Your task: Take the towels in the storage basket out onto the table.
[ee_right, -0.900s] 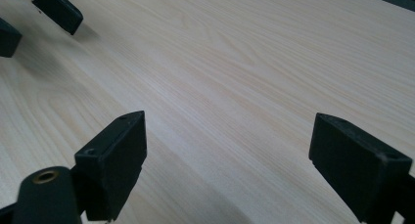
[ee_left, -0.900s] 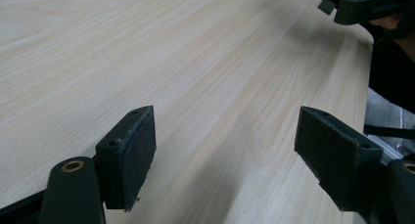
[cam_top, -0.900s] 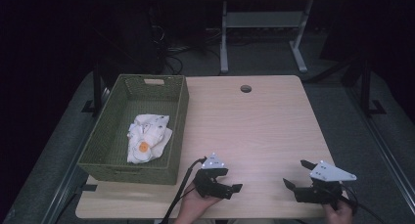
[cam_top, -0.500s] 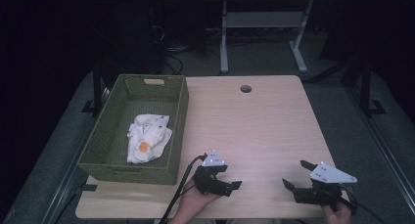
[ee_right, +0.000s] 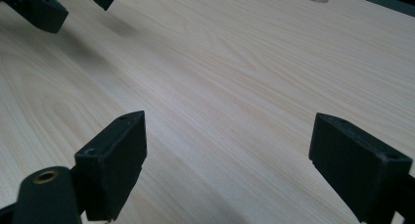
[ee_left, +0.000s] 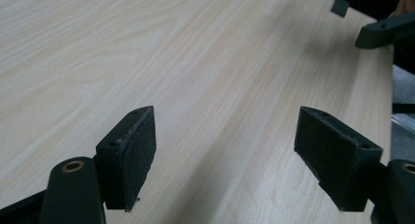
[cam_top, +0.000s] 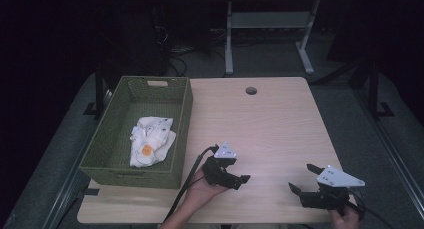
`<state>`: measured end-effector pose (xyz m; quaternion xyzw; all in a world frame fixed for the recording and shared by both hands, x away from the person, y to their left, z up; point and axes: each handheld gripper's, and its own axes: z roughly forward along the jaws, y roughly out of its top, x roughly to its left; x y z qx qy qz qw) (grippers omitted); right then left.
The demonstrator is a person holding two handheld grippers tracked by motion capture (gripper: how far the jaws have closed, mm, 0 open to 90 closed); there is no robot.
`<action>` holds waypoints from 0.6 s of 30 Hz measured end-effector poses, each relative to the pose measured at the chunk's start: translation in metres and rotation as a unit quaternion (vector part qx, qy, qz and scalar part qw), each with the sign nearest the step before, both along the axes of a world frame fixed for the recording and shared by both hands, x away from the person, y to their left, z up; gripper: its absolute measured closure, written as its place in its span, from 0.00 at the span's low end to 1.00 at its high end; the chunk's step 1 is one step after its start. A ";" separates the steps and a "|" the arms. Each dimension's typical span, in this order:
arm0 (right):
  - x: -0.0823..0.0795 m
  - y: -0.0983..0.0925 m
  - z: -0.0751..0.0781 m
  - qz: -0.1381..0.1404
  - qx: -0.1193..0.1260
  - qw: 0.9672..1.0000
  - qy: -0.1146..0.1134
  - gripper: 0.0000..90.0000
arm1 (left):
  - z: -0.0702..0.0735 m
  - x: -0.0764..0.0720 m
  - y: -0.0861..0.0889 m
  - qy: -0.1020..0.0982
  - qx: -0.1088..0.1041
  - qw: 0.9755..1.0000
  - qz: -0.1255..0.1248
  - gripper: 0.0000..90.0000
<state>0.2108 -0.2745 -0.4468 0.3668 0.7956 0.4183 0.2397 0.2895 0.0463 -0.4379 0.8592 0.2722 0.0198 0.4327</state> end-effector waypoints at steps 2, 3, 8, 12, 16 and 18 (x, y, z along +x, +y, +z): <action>0.000 0.000 0.000 0.000 0.000 1.000 -0.001 0.15 | 0.006 0.004 0.001 -0.001 0.002 1.000 -0.009 0.27; 0.000 0.000 0.000 0.000 0.000 1.000 -0.001 0.15 | 0.008 0.006 0.002 0.000 0.001 1.000 -0.013 0.27; 0.000 0.000 0.000 0.000 -0.001 1.000 -0.001 0.15 | 0.018 0.011 0.004 0.005 -0.001 1.000 -0.028 0.27; 0.000 -0.001 0.000 -0.001 0.000 1.000 -0.001 0.15 | 0.029 0.014 0.005 -0.002 0.008 0.999 -0.048 0.27; 0.000 -0.001 0.000 -0.001 0.001 1.000 0.000 0.15 | 0.040 0.017 0.006 -0.009 0.018 0.998 -0.056 0.27; 0.000 -0.001 0.000 0.001 -0.001 1.000 -0.004 0.15 | 0.047 0.018 0.007 -0.010 0.021 0.998 -0.062 0.26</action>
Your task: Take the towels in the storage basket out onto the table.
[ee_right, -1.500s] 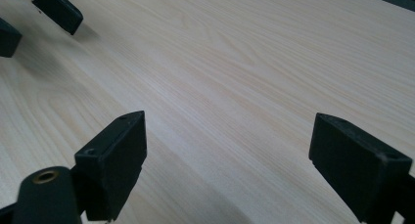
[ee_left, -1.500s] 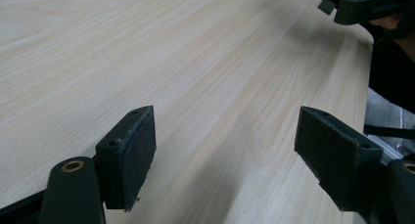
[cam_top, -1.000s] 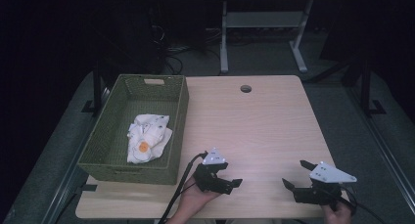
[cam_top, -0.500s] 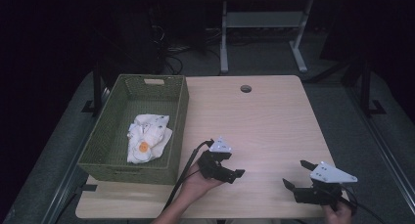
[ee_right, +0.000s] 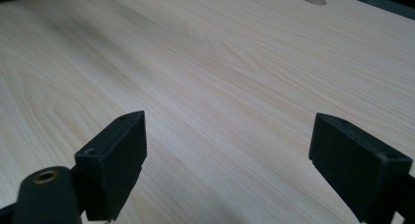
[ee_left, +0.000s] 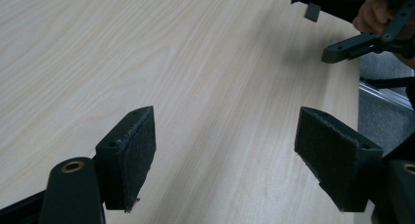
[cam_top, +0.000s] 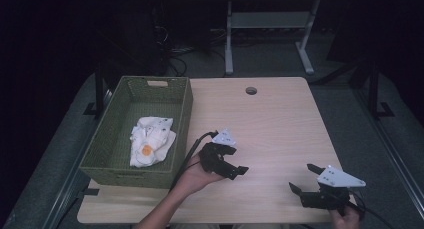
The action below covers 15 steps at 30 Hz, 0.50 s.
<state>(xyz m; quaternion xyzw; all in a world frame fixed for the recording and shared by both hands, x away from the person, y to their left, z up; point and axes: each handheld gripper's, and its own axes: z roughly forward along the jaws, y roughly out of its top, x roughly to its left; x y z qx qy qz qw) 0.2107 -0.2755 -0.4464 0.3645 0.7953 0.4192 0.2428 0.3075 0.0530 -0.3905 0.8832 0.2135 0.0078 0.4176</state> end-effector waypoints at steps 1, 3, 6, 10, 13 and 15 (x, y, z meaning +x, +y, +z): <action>0.000 0.000 0.000 0.000 0.000 1.000 0.000 0.15 | 0.002 0.001 0.000 -0.001 0.001 1.000 -0.002 0.26; 0.000 0.000 0.000 -0.001 0.000 1.000 0.002 0.15 | 0.006 0.004 0.002 0.006 0.003 1.000 -0.011 0.26; 0.000 0.000 0.000 0.000 0.001 1.000 0.001 0.15 | 0.010 0.007 0.004 0.015 -0.002 1.000 -0.019 0.26; 0.000 -0.001 0.000 -0.002 0.004 1.000 -0.002 0.15 | 0.018 0.013 0.009 0.021 -0.007 0.999 -0.027 0.26; 0.001 -0.002 0.000 -0.005 0.006 1.000 0.001 0.15 | 0.025 0.019 0.014 0.025 -0.009 0.999 -0.036 0.26; 0.000 -0.002 0.001 -0.003 0.004 1.000 -0.001 0.15 | 0.031 0.023 0.018 0.026 -0.011 0.999 -0.036 0.27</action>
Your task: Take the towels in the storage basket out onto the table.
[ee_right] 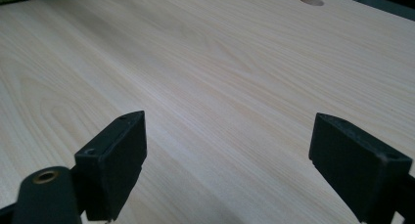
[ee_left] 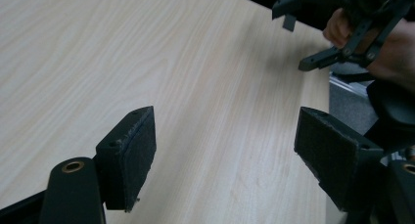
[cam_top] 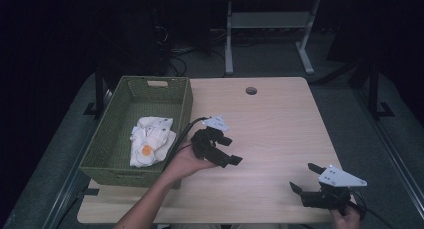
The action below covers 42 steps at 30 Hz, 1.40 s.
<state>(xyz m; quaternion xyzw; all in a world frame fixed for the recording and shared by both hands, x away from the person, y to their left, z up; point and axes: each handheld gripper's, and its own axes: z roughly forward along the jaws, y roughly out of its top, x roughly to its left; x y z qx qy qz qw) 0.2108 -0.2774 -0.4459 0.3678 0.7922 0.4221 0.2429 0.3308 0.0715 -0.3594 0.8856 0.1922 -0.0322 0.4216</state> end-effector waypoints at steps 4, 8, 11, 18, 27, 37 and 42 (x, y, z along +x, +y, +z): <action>-0.001 0.000 0.001 0.000 0.000 1.000 -0.001 0.15 | 0.012 0.007 0.010 0.009 0.003 1.000 -0.012 0.27; 0.000 0.000 0.000 0.002 -0.003 1.000 -0.002 0.15 | 0.024 0.018 0.031 0.018 -0.016 1.000 -0.006 0.27; 0.000 0.000 0.000 0.004 -0.003 1.000 -0.002 0.15 | 0.027 0.022 0.040 0.024 -0.019 1.000 -0.001 0.26; 0.000 0.001 0.000 0.004 -0.005 1.000 -0.001 0.15 | 0.035 0.027 0.061 0.032 -0.020 0.999 0.017 0.26; 0.000 0.002 0.000 0.006 -0.006 1.000 -0.001 0.15 | 0.042 0.030 0.080 0.037 -0.011 0.999 0.017 0.26; 0.001 0.001 0.000 0.009 -0.008 1.000 -0.001 0.15 | 0.045 0.035 0.121 0.046 -0.016 0.997 0.052 0.26; -0.001 0.001 0.001 0.007 -0.007 1.000 0.000 0.15 | 0.043 0.038 0.139 0.054 -0.019 0.996 0.068 0.28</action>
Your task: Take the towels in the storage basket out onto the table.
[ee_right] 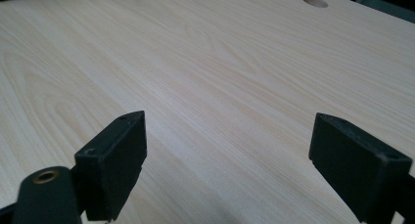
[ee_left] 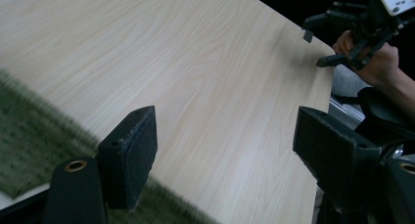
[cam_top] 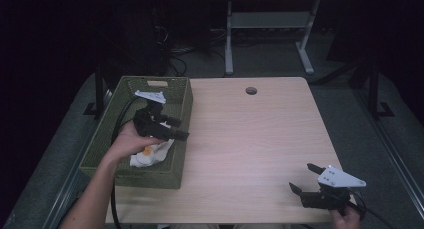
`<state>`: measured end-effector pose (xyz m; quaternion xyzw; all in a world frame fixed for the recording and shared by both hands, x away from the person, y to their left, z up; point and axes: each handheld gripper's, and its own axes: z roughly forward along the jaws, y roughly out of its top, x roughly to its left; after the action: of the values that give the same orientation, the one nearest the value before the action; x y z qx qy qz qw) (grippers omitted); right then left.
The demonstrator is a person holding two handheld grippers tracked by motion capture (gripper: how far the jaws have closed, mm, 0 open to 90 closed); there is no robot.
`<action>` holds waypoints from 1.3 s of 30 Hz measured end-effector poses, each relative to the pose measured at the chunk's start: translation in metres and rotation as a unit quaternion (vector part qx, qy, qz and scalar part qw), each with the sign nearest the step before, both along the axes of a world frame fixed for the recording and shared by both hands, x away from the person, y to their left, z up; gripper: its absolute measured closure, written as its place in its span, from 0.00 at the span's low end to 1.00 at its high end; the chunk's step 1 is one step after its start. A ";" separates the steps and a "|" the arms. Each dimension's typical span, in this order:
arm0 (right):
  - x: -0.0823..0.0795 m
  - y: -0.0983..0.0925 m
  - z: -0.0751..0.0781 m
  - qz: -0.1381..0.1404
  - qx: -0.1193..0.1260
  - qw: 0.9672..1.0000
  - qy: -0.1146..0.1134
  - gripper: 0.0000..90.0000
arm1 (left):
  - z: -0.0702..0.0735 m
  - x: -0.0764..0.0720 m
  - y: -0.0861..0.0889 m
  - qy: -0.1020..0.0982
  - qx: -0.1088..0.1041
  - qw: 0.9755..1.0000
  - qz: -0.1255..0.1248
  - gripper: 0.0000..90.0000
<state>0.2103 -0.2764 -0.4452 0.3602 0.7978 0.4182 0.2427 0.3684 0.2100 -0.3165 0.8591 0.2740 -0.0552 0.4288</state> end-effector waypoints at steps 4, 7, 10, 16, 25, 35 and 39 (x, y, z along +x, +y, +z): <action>0.000 -0.001 0.000 -0.004 0.002 1.000 -0.002 0.15 | -0.003 0.002 0.014 0.005 0.001 1.000 0.012 0.28; 0.001 -0.002 0.000 -0.004 0.000 1.000 0.000 0.15 | -0.003 0.003 0.023 0.004 0.005 1.000 0.025 0.28; 0.000 -0.002 0.000 -0.003 0.000 1.000 -0.001 0.15 | -0.005 0.004 0.032 0.007 0.009 0.999 0.039 0.28; 0.000 -0.002 0.000 -0.005 0.001 1.000 0.000 0.15 | -0.017 0.009 0.053 0.019 0.016 0.997 0.078 0.28; 0.001 0.000 0.000 -0.004 -0.001 1.000 0.000 0.15 | -0.033 0.018 0.074 0.033 0.052 0.989 0.135 0.28; 0.000 -0.002 0.000 -0.004 0.000 1.000 -0.002 0.15 | -0.045 0.025 0.077 0.059 0.101 0.978 0.173 0.30; 0.000 -0.002 0.000 -0.003 0.001 1.000 -0.001 0.15 | -0.052 0.029 0.076 0.069 0.142 0.967 0.198 0.30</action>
<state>0.2102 -0.2783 -0.4450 0.3621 0.7963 0.4183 0.2446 0.3971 0.2861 -0.3686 0.8340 0.4726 0.0112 0.2844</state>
